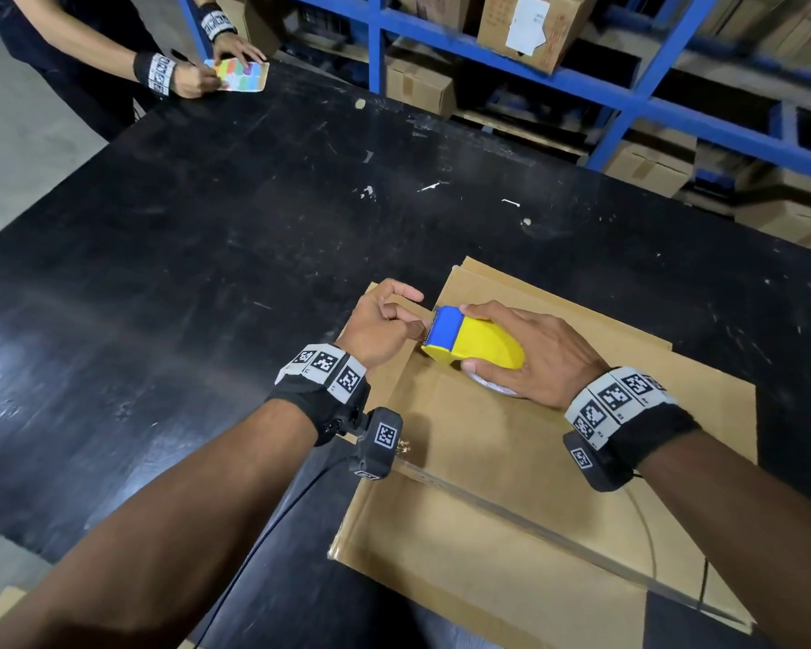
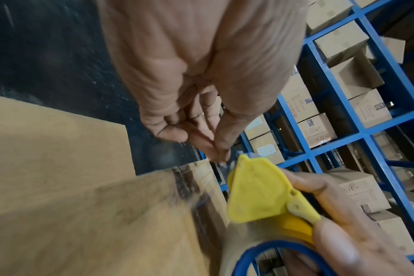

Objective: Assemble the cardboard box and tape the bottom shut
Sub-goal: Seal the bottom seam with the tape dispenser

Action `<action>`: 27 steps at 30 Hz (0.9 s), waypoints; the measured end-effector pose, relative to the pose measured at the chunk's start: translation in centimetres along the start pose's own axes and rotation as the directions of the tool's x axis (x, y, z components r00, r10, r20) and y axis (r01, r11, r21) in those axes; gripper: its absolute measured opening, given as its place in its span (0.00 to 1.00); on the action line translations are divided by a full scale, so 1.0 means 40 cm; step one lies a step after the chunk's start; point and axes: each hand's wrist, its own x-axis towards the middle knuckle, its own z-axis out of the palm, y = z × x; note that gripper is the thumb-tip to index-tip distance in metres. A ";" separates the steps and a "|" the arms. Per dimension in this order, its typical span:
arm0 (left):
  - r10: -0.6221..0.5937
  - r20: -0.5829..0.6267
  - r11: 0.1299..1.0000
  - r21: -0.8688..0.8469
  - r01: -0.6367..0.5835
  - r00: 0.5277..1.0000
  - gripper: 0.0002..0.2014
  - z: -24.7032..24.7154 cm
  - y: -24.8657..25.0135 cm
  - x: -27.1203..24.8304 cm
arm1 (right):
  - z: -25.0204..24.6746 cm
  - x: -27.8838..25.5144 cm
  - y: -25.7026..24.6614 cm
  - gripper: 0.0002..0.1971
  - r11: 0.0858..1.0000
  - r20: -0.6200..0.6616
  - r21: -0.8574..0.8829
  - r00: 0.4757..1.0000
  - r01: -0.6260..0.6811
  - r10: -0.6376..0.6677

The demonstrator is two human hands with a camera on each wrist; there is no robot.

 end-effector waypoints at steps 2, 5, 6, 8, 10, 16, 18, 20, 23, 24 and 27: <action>0.010 -0.015 1.000 -0.007 -0.010 1.000 0.18 0.004 -0.006 0.001 | -0.003 0.007 0.000 0.32 0.997 0.008 -0.071 1.000 -0.002 0.003; 0.016 -0.011 1.000 -0.005 -0.016 1.000 0.19 0.012 -0.010 0.000 | -0.003 0.020 -0.013 0.32 0.991 0.026 -0.136 1.000 -0.008 0.011; 0.014 -0.012 1.000 -0.006 -0.014 1.000 0.19 0.010 -0.013 0.003 | -0.003 0.025 -0.017 0.32 0.989 0.030 -0.145 0.999 -0.008 0.012; 0.005 -0.042 1.000 -0.002 -0.005 0.999 0.19 -0.015 -0.021 0.012 | -0.005 0.023 -0.017 0.32 0.990 0.022 -0.139 1.000 -0.019 0.022; -0.004 -0.085 1.000 -0.008 0.004 0.996 0.20 -0.058 -0.033 0.032 | -0.009 0.007 -0.003 0.32 0.995 0.000 -0.095 0.999 -0.037 0.037; -0.047 0.001 0.998 0.035 0.047 0.999 0.18 -0.097 -0.038 0.049 | -0.020 -0.007 0.005 0.33 0.999 -0.003 -0.010 0.999 -0.050 0.050; -0.077 0.009 0.997 0.031 0.077 0.997 0.17 -0.086 -0.048 0.049 | -0.018 -0.008 0.001 0.34 0.998 -0.005 -0.016 0.998 -0.058 0.058; -0.104 0.008 0.994 0.028 0.104 0.995 0.18 -0.083 -0.058 0.047 | -0.014 -0.012 0.000 0.34 0.997 -0.004 -0.029 0.998 -0.069 0.069; -0.121 0.020 0.992 0.025 0.121 0.992 0.20 -0.075 -0.065 0.045 | -0.013 -0.016 -0.003 0.34 0.996 0.013 -0.045 0.997 -0.078 0.079; -0.125 0.025 0.992 0.028 0.125 0.992 0.20 -0.073 -0.066 0.045 | -0.016 -0.017 -0.005 0.34 0.996 0.014 -0.048 0.997 -0.079 0.080; -0.138 0.044 0.990 0.045 0.136 0.989 0.19 -0.069 -0.076 0.051 | -0.020 -0.017 -0.008 0.34 0.995 0.024 -0.056 0.996 -0.079 0.080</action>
